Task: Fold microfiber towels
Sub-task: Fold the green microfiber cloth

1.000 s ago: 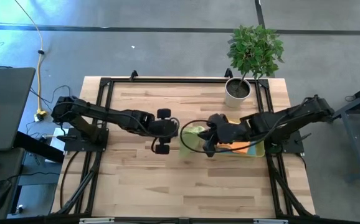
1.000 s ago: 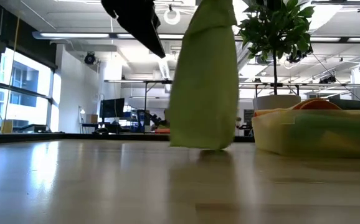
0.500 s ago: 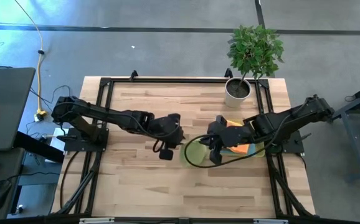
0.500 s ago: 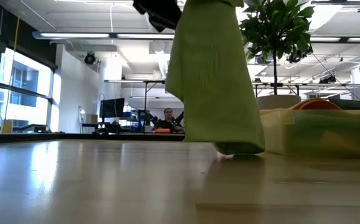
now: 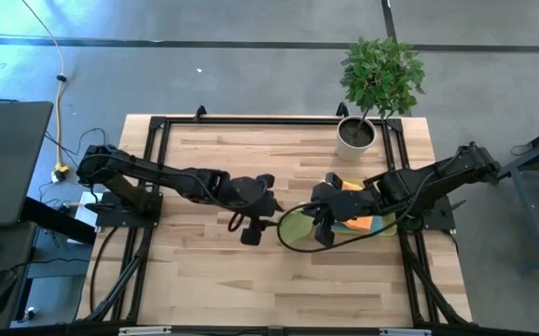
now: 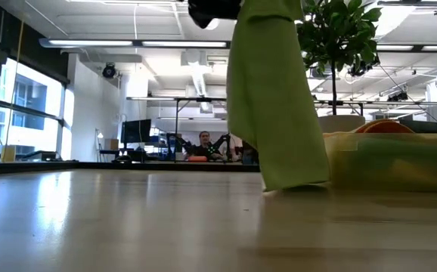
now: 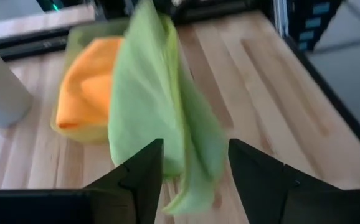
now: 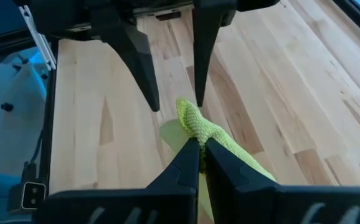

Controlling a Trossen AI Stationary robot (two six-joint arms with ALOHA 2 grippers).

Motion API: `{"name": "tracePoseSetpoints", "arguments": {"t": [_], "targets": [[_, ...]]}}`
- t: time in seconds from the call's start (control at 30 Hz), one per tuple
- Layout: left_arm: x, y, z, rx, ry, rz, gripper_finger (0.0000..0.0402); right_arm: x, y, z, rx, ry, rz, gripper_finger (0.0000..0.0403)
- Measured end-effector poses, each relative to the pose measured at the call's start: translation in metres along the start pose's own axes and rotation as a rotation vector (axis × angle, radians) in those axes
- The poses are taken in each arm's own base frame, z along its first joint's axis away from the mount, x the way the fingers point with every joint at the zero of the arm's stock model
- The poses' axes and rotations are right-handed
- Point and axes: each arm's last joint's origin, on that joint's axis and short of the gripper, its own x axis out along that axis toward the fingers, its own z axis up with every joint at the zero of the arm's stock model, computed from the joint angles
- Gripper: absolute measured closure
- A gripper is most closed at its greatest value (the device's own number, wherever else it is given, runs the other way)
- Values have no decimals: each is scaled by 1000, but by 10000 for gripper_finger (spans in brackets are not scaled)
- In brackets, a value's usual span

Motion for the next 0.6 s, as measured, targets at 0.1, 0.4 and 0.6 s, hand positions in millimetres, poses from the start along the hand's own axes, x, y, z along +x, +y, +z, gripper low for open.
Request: {"name": "tracePoseSetpoints", "arguments": {"t": [0.1, 0.4, 0.6], "targets": [[0, 4, 6, -43, -65, 17, 229, 0, -1, 0, -2, -6, -23, 402], [-1, 12, 4, -107, -48, 63, 233, 0, 0, 0, -35, -12, -34, 402], [12, 11, -11, -97, 80, 64, 275, 0, 0, 0, -48, -14, -36, 402]]}}
